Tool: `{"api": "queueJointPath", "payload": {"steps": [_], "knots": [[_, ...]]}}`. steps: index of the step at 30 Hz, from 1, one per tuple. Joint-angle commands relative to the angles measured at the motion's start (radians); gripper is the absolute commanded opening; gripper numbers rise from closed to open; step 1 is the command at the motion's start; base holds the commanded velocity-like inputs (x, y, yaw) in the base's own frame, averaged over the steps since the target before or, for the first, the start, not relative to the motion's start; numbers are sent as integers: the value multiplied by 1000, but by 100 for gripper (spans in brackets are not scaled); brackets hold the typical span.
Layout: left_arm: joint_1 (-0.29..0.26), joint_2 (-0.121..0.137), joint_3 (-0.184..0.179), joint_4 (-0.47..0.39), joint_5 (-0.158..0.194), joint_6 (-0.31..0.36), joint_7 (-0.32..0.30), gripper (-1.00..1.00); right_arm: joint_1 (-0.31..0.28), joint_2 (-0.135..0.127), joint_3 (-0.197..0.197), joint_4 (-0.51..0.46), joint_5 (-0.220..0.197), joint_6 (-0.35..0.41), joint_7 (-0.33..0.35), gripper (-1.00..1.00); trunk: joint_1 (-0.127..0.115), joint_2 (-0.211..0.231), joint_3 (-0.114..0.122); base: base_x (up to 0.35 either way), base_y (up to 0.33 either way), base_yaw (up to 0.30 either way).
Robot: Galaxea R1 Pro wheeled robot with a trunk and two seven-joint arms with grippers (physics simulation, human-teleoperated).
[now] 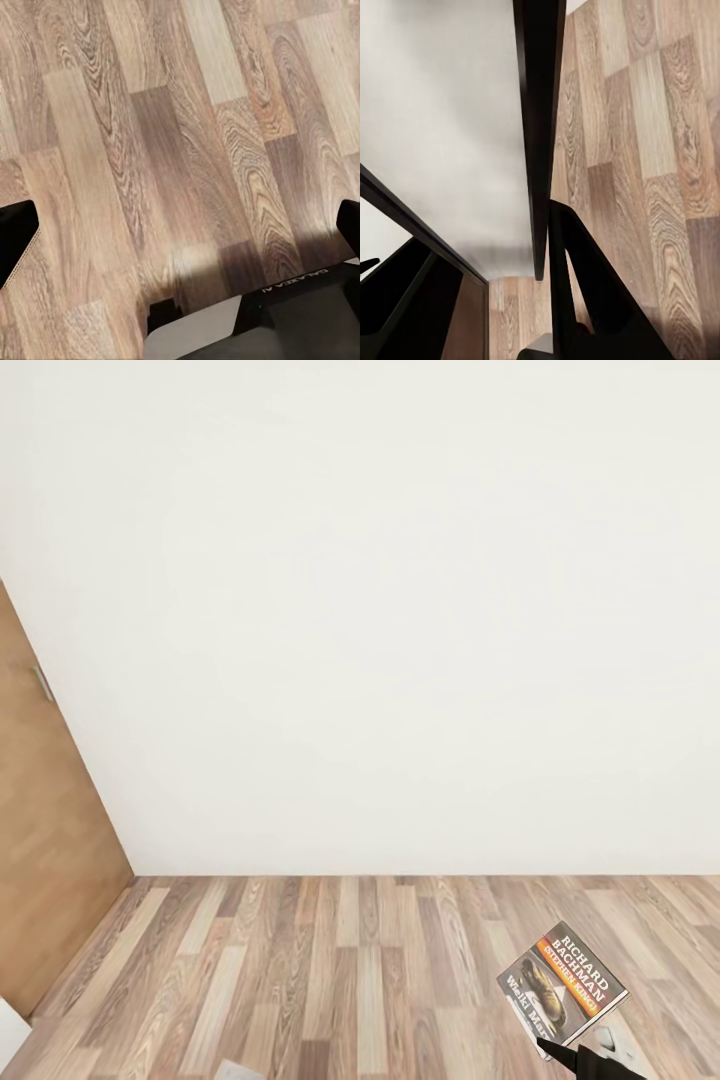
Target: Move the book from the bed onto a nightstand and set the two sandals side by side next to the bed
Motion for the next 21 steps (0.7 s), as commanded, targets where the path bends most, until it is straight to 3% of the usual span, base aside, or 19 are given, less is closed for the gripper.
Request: {"api": "queueJointPath", "payload": {"steps": [1, 21], "knots": [[-1, 0, 9, 1, -10, -3, -4, 100, -1, 0, 3, -1, -12, 10, 3, -100, 1, -2, -2, 332, 0, 0], [-1, -1, 9, 1, -10, -3, -3, 100, -1, 0, 3, -1, -12, 10, 3, -100, 1, -2, -2, 332, 0, 0]]}}
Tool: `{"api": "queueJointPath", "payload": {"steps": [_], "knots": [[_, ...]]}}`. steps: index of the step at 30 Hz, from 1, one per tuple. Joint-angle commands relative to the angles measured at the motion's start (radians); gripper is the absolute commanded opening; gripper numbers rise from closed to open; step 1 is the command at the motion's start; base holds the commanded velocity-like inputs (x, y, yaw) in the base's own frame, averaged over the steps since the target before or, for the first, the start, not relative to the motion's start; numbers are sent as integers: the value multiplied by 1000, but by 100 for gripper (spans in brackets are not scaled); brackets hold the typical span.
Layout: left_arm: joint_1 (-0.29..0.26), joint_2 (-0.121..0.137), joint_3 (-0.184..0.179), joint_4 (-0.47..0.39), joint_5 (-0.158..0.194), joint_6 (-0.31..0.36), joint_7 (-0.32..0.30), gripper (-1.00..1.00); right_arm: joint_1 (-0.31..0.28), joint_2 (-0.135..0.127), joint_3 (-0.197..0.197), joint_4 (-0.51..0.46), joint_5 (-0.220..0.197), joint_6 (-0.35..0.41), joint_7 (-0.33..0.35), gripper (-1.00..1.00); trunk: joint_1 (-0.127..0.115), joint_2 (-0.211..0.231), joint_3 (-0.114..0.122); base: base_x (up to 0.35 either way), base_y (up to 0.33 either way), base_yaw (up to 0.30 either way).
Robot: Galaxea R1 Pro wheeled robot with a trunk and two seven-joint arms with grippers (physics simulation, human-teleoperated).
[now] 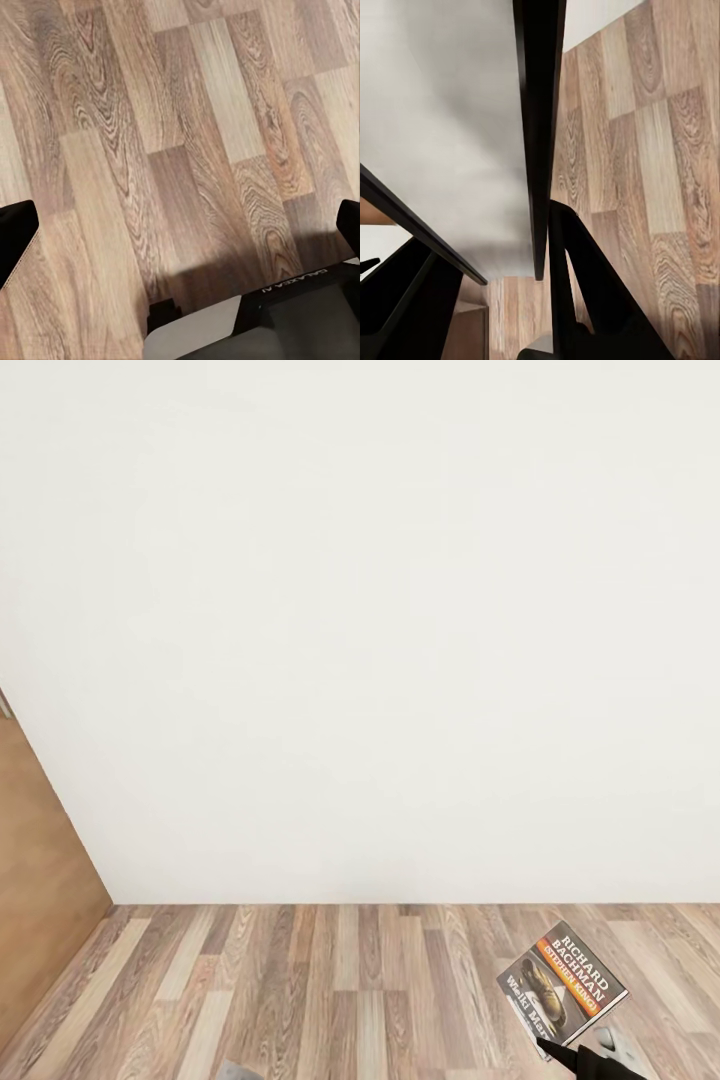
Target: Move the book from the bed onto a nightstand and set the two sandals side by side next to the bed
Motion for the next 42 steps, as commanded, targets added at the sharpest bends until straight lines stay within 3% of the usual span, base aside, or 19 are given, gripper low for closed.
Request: {"api": "queueJointPath", "payload": {"steps": [1, 11, 42], "knots": [[-1, 0, 9, 1, -10, -4, -4, 100, -1, 0, 3, -1, -12, 9, 3, -100, 1, -2, -2, 332, 0, 0], [-1, 0, 9, 1, -10, -4, -4, 100, -1, 0, 3, -1, -13, 9, 4, -100, 1, -2, -4, 332, 0, -111], [-1, 0, 9, 1, -10, -4, -4, 100, -1, 0, 3, -1, -12, 9, 2, -100, 1, -2, -4, 332, 0, -2]]}}
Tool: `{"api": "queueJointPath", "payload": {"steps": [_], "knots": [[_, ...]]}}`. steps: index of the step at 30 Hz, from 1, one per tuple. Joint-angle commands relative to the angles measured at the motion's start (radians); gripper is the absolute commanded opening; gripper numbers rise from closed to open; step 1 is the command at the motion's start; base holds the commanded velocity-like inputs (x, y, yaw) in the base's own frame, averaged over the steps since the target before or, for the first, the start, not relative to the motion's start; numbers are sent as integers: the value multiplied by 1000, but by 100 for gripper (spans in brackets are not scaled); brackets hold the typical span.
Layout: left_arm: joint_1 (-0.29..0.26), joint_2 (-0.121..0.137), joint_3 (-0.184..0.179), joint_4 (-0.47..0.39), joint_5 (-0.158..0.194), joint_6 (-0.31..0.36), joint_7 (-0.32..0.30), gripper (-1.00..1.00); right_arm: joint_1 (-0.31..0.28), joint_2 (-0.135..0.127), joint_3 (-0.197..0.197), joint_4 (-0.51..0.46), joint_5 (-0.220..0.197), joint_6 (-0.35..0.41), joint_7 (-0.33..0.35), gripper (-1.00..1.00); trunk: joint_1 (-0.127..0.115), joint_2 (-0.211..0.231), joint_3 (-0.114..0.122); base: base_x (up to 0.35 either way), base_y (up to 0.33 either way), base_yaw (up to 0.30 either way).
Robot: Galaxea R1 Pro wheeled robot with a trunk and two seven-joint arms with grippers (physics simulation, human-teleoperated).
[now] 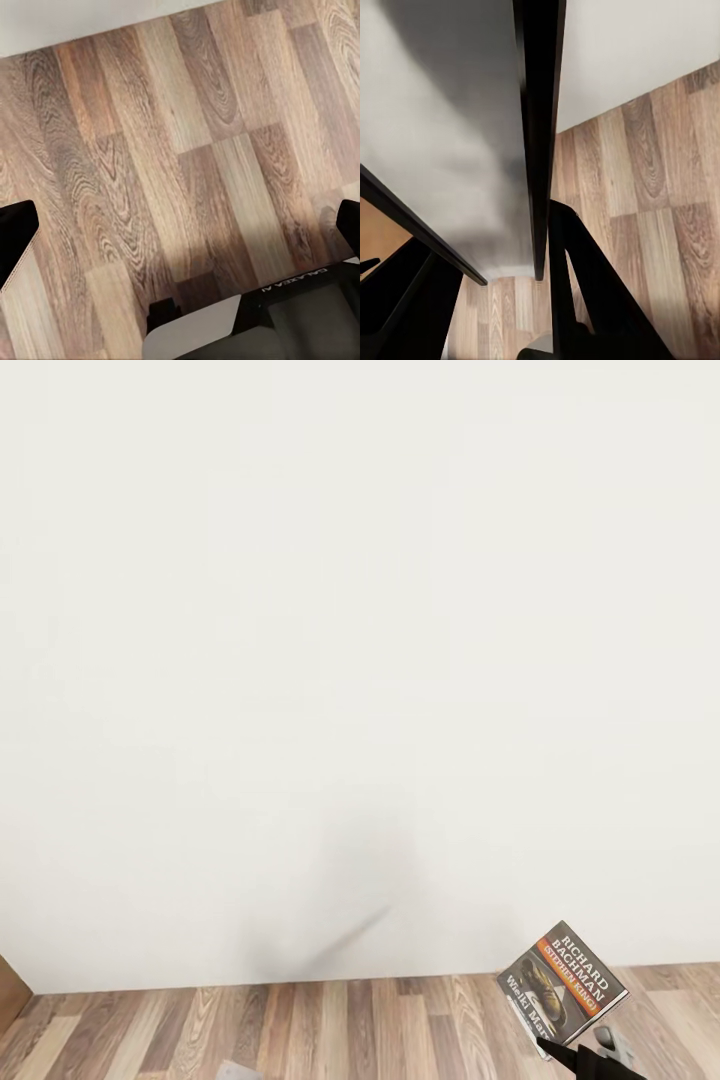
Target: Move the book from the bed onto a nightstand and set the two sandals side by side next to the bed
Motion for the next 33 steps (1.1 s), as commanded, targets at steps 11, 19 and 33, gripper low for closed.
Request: {"api": "queueJointPath", "payload": {"steps": [11, 19, 33], "knots": [[-1, 0, 9, 0, -10, -4, -4, 100, -1, 0, 3, -1, -12, 10, 2, -100, 1, -2, -2, 332, 0, 0], [-1, 0, 8, 0, -10, -4, -5, 100, -1, 0, 3, 0, -12, 10, 1, -100, 1, -2, -2, 332, 0, 0], [-1, 0, 8, 0, -10, -4, -5, 100, -1, 0, 3, 0, -12, 10, 1, -100, 1, -2, -2, 279, 0, -6]]}}
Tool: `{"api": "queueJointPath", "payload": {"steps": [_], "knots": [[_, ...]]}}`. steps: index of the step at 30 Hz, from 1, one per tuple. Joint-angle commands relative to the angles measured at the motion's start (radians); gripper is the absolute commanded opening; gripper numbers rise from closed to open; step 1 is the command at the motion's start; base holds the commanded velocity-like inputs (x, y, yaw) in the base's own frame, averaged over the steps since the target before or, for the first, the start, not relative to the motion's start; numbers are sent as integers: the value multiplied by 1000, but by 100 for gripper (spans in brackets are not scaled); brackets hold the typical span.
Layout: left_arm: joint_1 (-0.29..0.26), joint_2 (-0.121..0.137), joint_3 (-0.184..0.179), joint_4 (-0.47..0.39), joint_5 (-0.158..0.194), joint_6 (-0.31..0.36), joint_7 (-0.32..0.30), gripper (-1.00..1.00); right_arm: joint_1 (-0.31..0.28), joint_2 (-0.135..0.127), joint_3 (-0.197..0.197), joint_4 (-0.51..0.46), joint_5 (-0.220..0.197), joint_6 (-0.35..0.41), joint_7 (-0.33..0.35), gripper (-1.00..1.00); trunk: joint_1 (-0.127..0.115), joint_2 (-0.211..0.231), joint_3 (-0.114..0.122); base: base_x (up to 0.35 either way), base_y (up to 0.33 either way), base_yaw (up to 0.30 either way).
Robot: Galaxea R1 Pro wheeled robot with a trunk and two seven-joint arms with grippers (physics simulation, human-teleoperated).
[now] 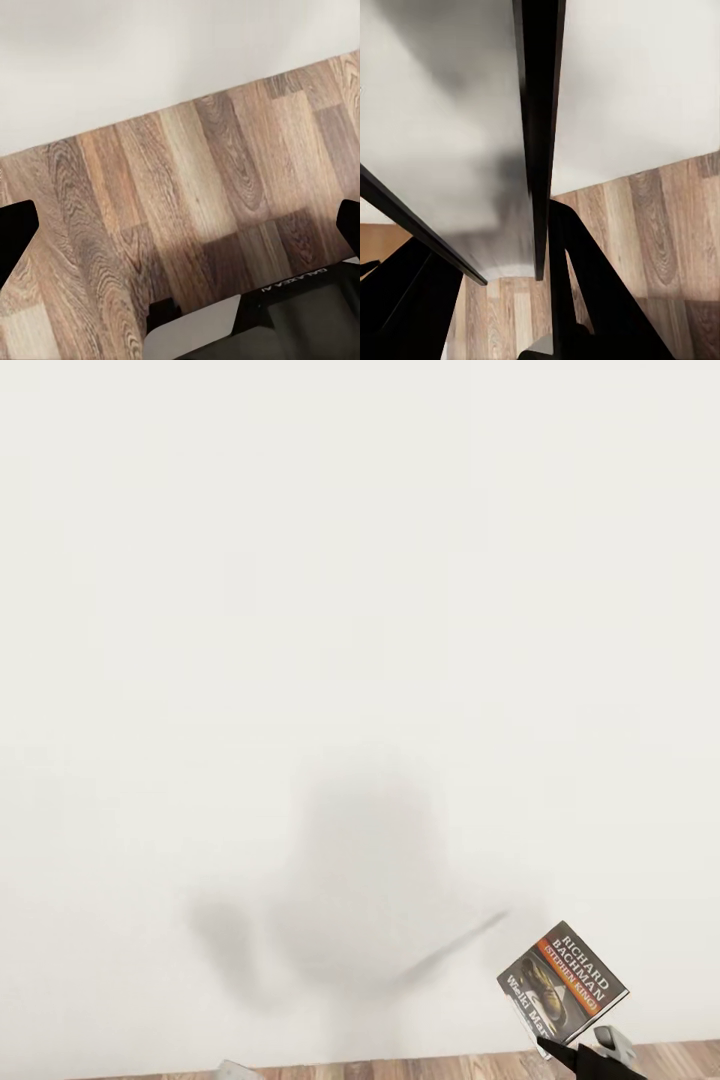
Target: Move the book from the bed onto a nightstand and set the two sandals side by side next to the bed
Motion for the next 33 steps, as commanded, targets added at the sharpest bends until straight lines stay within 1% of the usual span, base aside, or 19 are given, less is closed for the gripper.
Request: {"api": "queueJointPath", "payload": {"steps": [1, 11, 27, 33], "knots": [[-1, 0, 9, 0, -10, -4, -4, 100, -1, 0, 7, 0, -11, 9, 2, -100, 1, -2, -2, 35, 0, -151], [-1, 0, 8, 36, -11, -6, -4, 100, -1, 0, 7, 0, -11, 9, 3, -100, 1, -2, -2, 8, 0, -250], [-1, 0, 9, 37, -11, -6, -4, 100, -1, 0, 7, 0, -11, 9, 4, -100, 1, -2, -2, 0, 0, -277], [-1, 0, 8, 37, -11, -5, -3, 100, -1, 0, 7, 0, -11, 9, 4, -100, 1, -2, -2, 202, 0, -273]]}}
